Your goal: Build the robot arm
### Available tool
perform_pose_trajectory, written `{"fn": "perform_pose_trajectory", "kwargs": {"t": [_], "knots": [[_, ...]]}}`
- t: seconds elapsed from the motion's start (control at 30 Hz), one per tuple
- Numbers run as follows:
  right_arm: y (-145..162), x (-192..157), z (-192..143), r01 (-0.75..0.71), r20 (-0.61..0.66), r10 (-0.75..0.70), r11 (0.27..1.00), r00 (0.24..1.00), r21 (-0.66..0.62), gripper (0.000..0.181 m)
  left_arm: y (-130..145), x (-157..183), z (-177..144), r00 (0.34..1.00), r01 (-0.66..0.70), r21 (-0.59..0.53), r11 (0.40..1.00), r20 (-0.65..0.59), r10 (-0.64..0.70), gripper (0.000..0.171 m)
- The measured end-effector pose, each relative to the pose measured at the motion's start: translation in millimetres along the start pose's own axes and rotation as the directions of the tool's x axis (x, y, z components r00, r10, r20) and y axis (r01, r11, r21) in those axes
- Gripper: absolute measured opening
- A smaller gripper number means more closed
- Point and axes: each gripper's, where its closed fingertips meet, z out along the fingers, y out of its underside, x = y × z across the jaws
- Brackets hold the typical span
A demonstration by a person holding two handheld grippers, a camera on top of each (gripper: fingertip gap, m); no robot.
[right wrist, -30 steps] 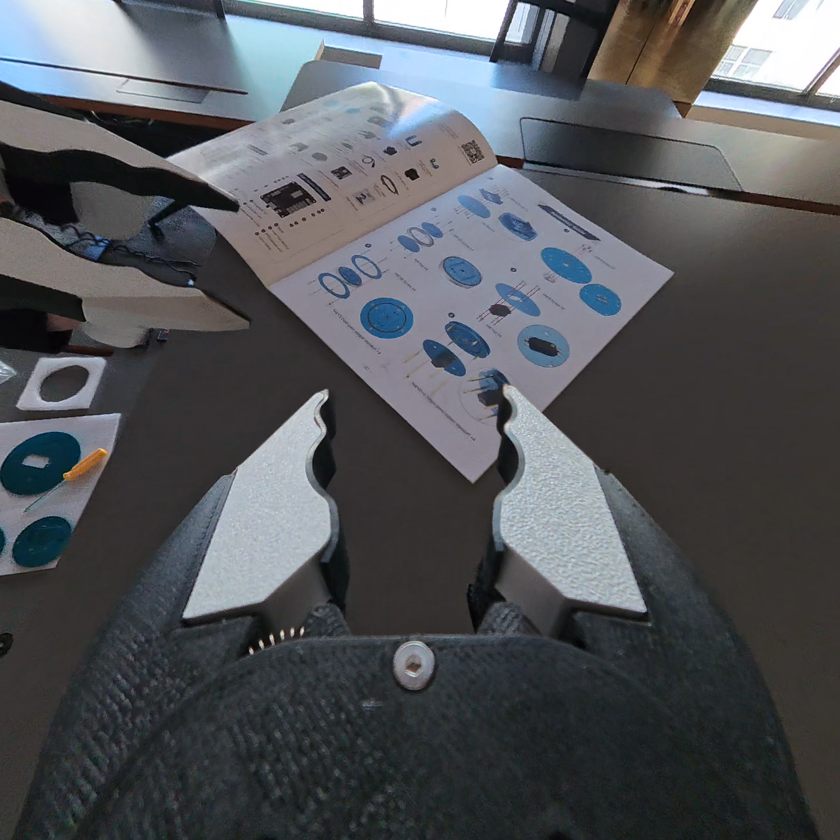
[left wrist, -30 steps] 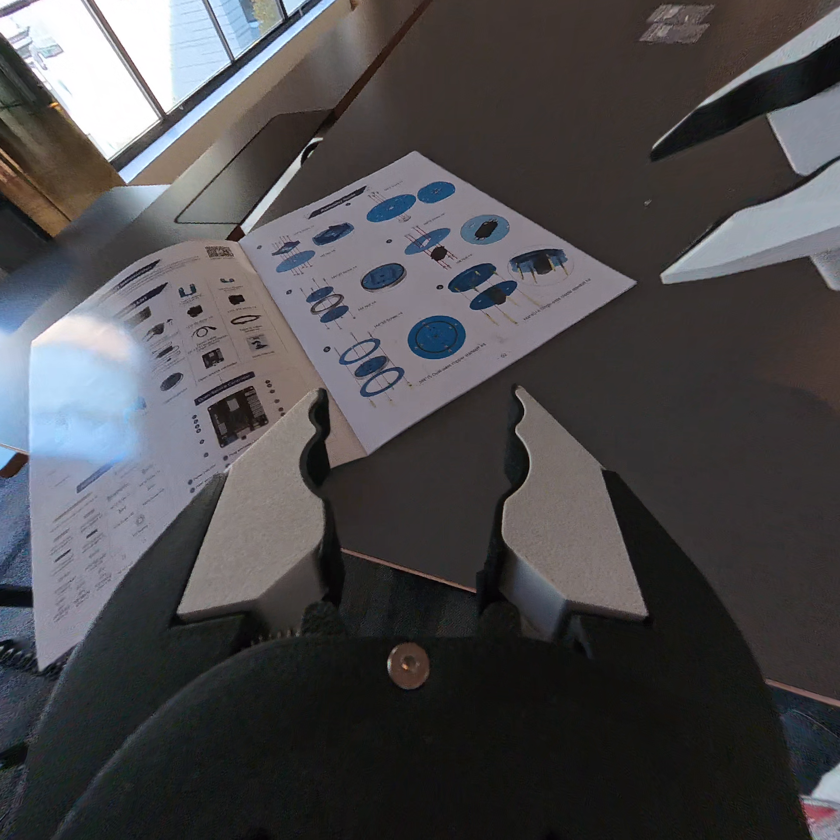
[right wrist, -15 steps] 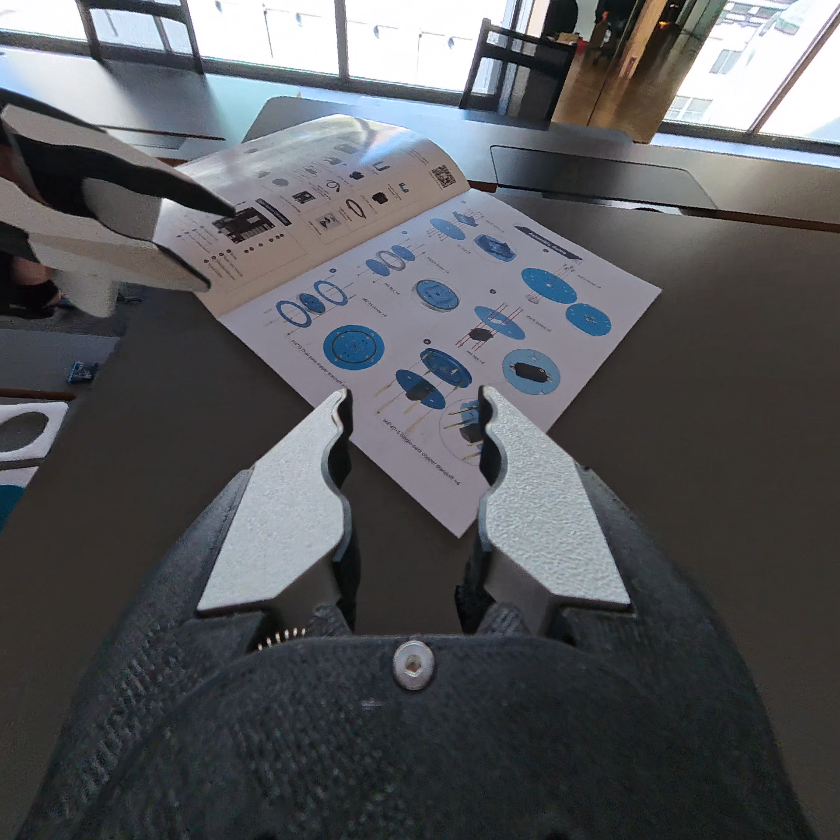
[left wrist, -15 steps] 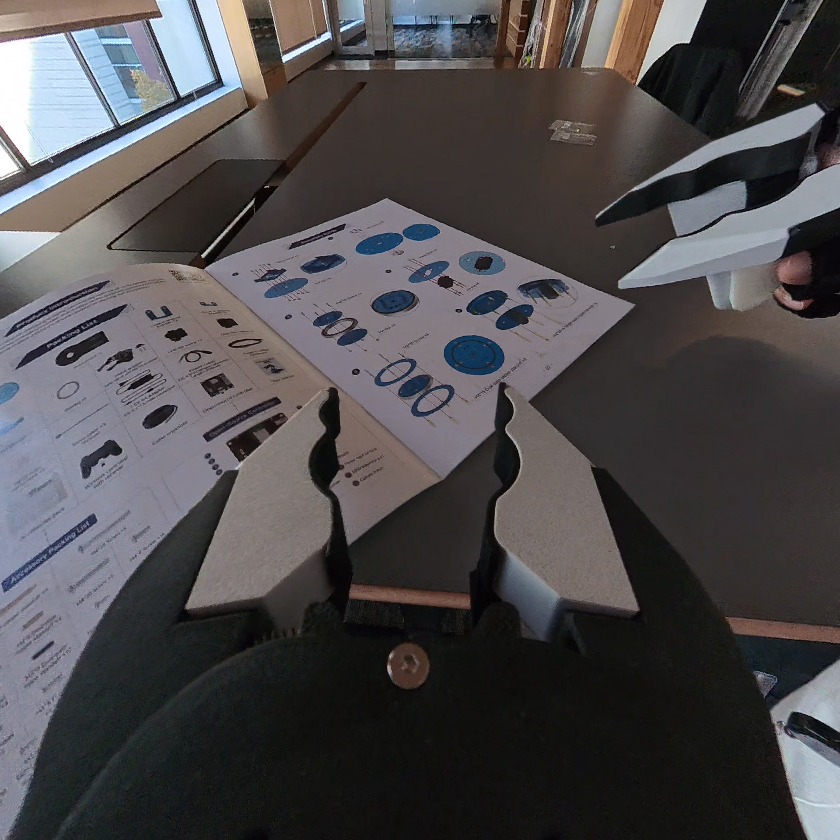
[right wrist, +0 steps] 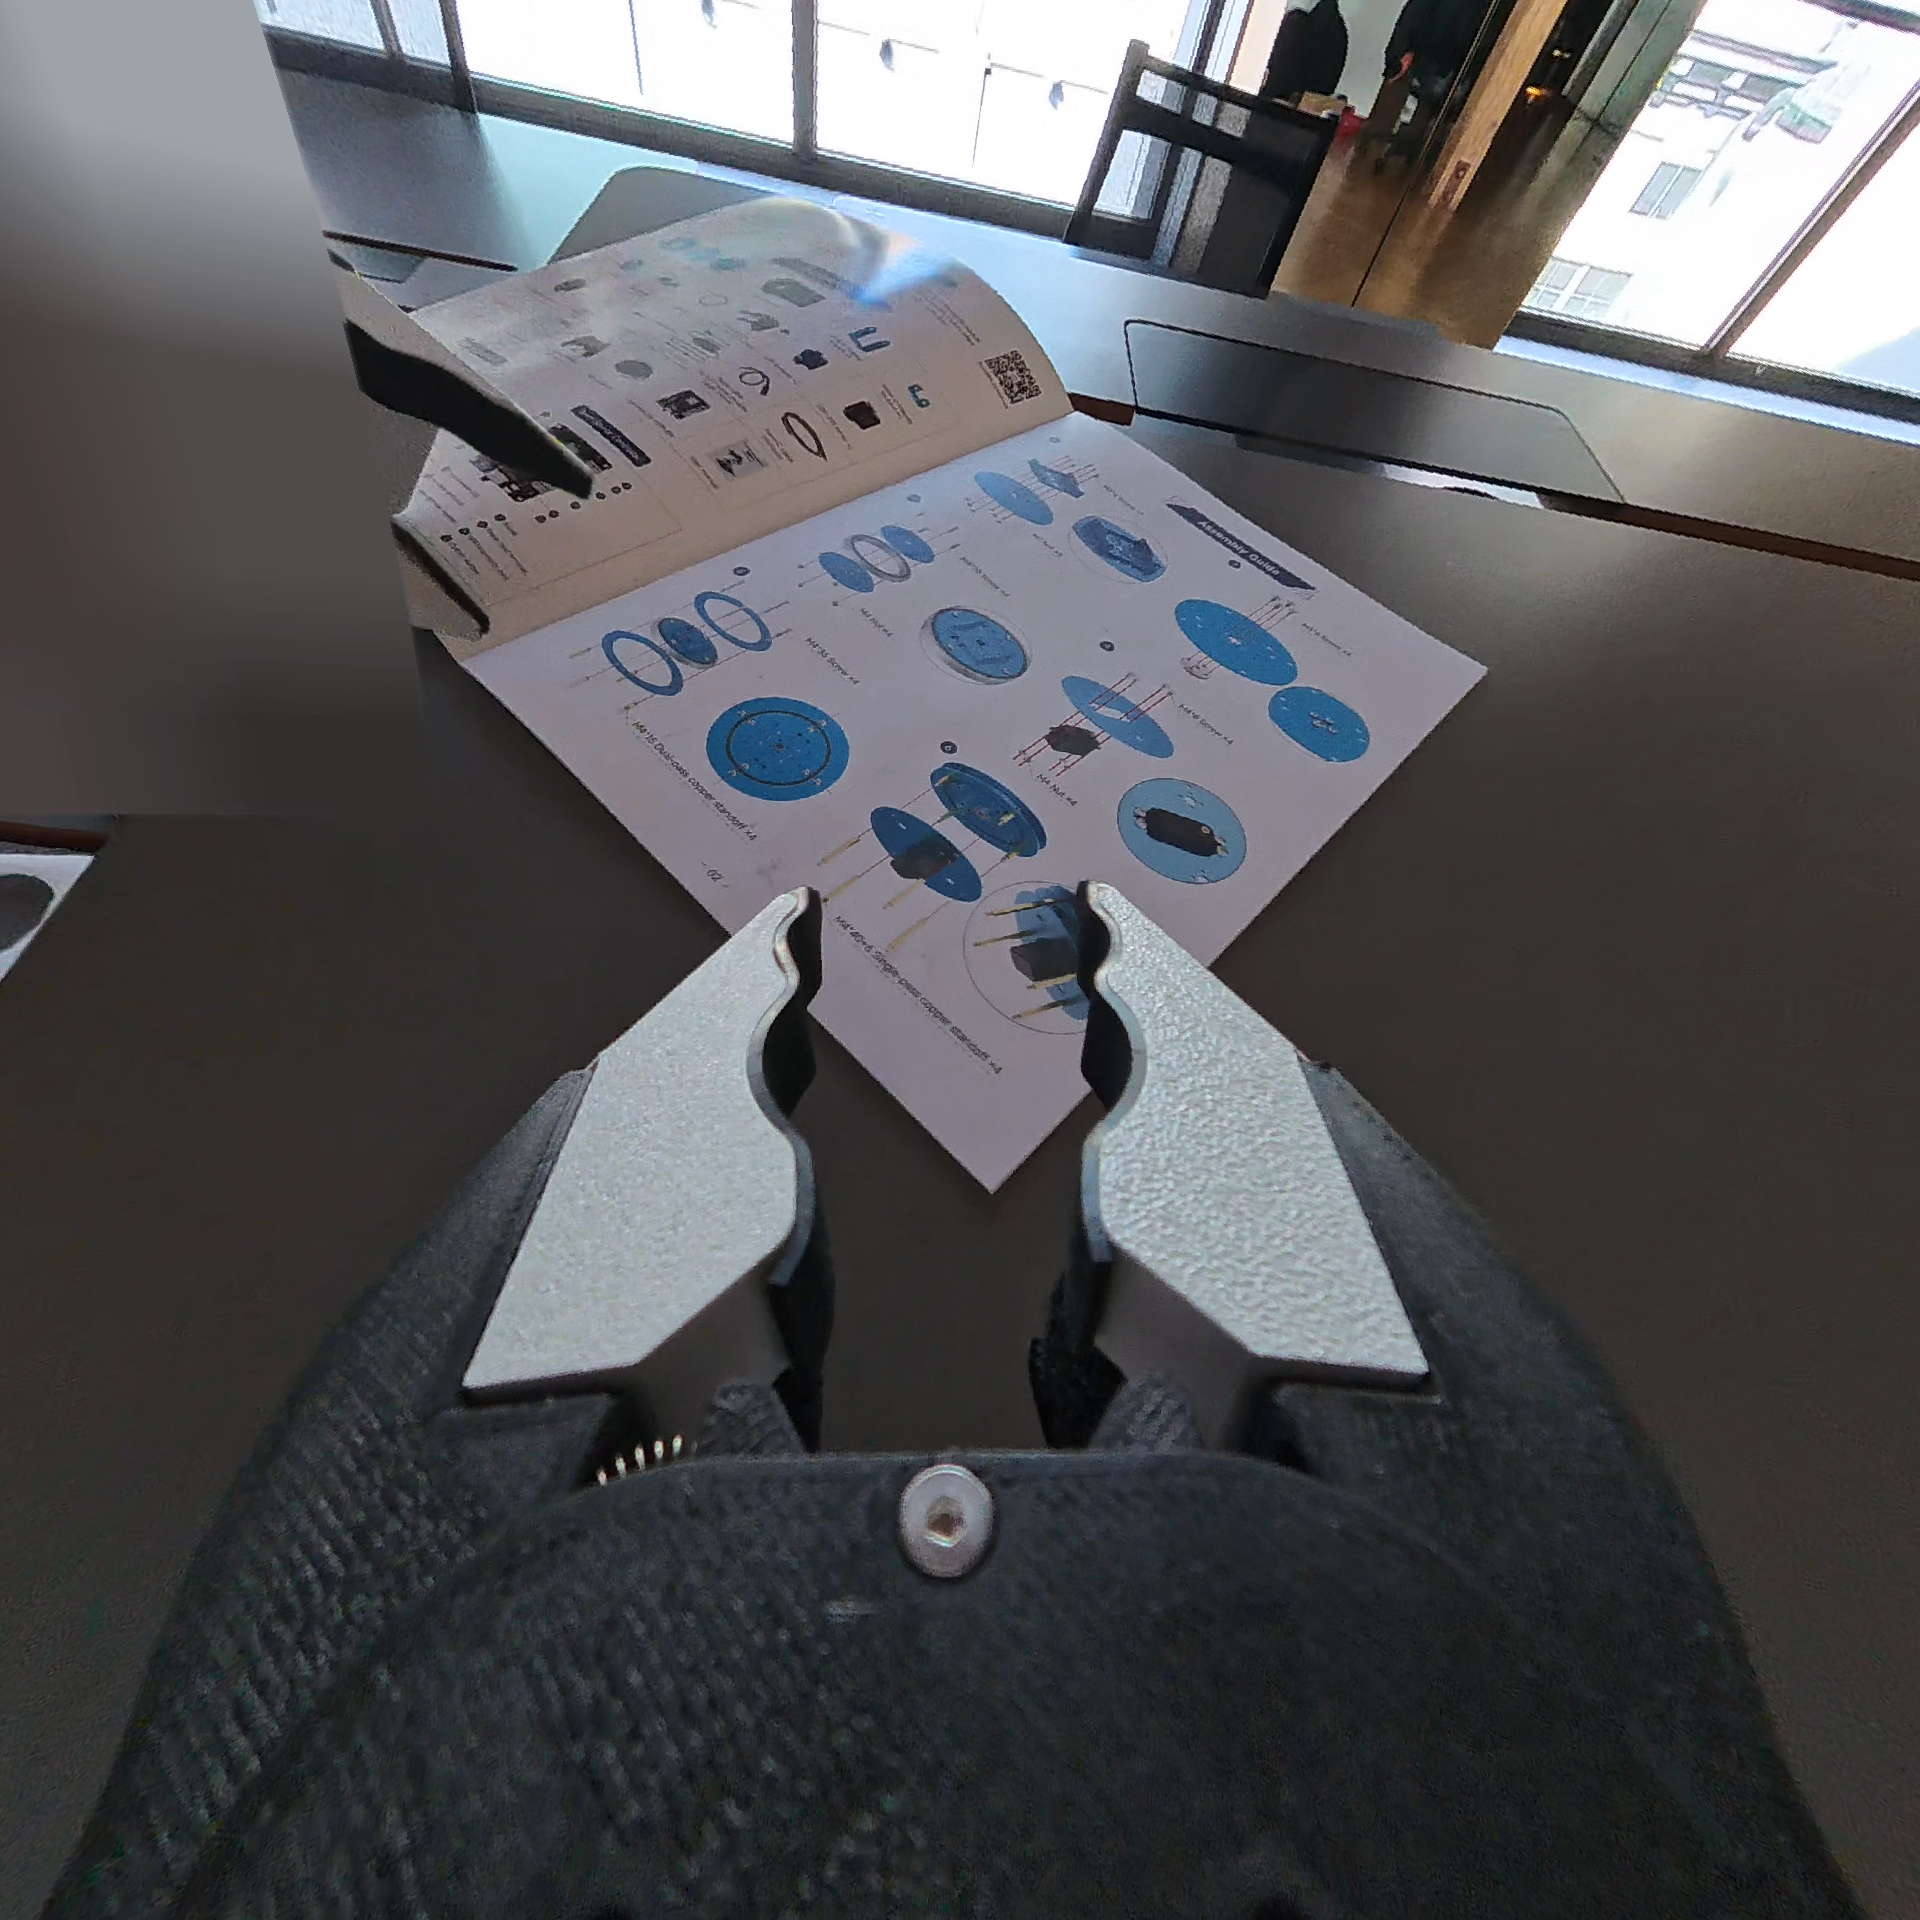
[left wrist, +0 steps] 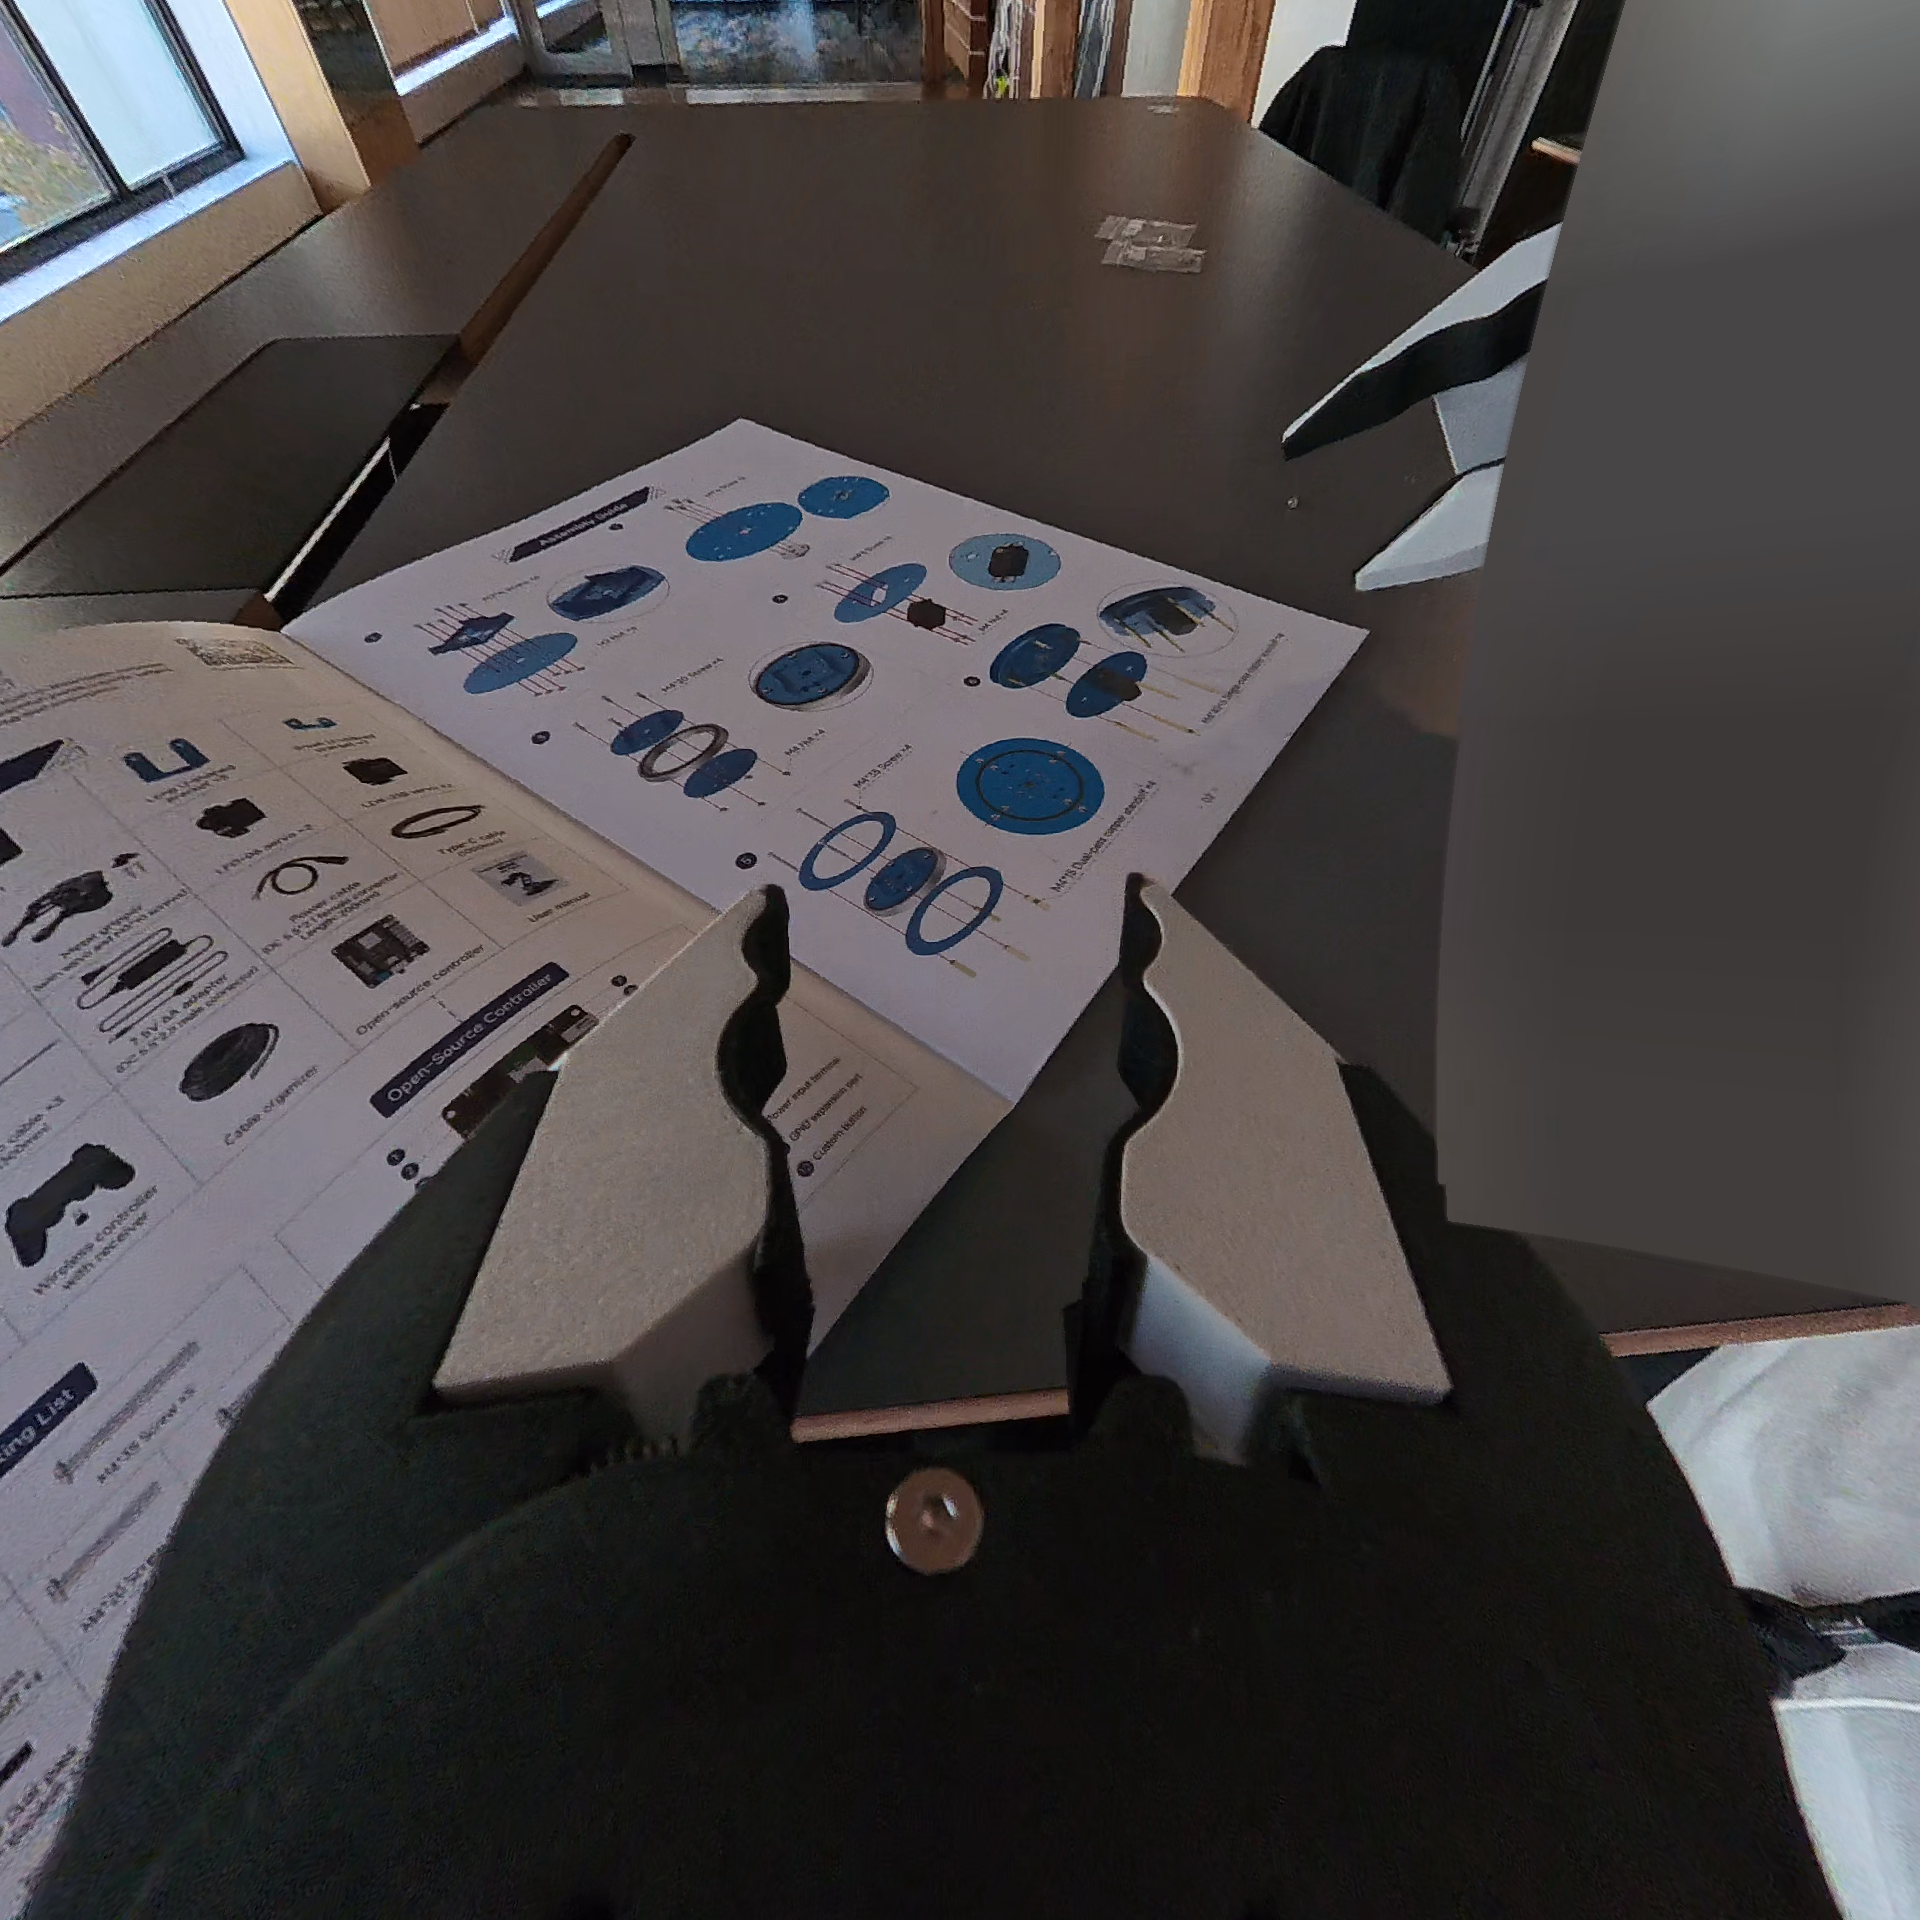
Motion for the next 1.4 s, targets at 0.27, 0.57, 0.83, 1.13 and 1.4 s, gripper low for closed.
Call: {"fn": "perform_pose_trajectory", "kwargs": {"t": [0.27,0.57,0.83,1.13,1.4], "knots": [[4.7,2.5,2.0,0.013,-0.012,-0.014,1.0,1.0,-0.021,0.046,-4.1,-0.8,2.4,1.0,-0.014,0.026,1.0,-0.012,0.014,0.062],[5.4,3.4,2.5,0.017,-0.013,-0.017,1.0,1.0,-0.022,0.046,-10.6,-3.2,-3.7,1.0,0.01,0.078,0.997,-0.017,-0.008,0.06],[6.3,3.4,2.4,0.028,-0.017,-0.028,0.999,0.999,-0.029,0.046,-12.5,-4.0,-5.1,1.0,0.014,0.098,0.995,-0.016,-0.013,0.058],[8.2,5.5,2.9,0.032,-0.021,-0.032,0.999,0.999,-0.038,0.046,-13.0,-4.9,-3.3,1.0,0.007,0.103,0.995,-0.015,-0.005,0.058],[8.4,6.4,2.4,0.006,-0.017,-0.007,0.999,1.0,-0.037,0.046,-14.2,-6.2,-2.1,1.0,0.012,0.114,0.993,-0.015,-0.011,0.057]]}}
